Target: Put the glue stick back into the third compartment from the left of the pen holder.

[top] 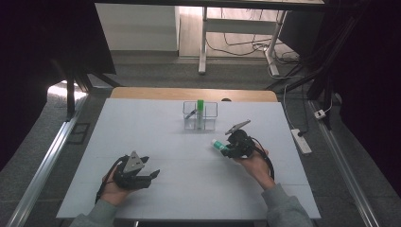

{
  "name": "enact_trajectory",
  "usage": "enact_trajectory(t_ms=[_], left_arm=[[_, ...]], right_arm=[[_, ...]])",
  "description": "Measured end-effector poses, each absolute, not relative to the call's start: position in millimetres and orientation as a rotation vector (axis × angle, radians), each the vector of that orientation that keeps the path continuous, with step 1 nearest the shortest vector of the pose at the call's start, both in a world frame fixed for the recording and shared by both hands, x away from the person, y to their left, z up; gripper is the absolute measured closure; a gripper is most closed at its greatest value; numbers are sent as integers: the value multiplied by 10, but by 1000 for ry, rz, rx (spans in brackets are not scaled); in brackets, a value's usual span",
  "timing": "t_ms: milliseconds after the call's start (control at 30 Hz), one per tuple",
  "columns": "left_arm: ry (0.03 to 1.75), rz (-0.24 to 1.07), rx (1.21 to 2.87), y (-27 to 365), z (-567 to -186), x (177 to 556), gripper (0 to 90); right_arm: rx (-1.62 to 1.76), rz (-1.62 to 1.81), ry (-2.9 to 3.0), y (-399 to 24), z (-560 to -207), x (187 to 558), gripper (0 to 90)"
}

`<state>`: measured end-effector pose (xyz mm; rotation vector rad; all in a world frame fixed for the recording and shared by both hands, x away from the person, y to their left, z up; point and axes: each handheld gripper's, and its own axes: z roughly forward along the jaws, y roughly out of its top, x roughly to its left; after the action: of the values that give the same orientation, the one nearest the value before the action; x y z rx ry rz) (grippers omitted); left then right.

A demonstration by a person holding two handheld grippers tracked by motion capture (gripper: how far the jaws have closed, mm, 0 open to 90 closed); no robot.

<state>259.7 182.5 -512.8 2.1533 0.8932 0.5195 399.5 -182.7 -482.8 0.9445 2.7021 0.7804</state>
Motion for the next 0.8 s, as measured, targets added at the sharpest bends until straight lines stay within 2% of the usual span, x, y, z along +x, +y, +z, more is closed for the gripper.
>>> enact_trajectory(t_ms=[333,800], left_arm=[[868,578,2149,1789,-5096,2563,351],[843,602,2153,1724,-5069,2544,342]], right_arm=[[831,881,2777,-1617,-4713,3815,646],[730,924,2899,-1303,-4753,3652,646]])
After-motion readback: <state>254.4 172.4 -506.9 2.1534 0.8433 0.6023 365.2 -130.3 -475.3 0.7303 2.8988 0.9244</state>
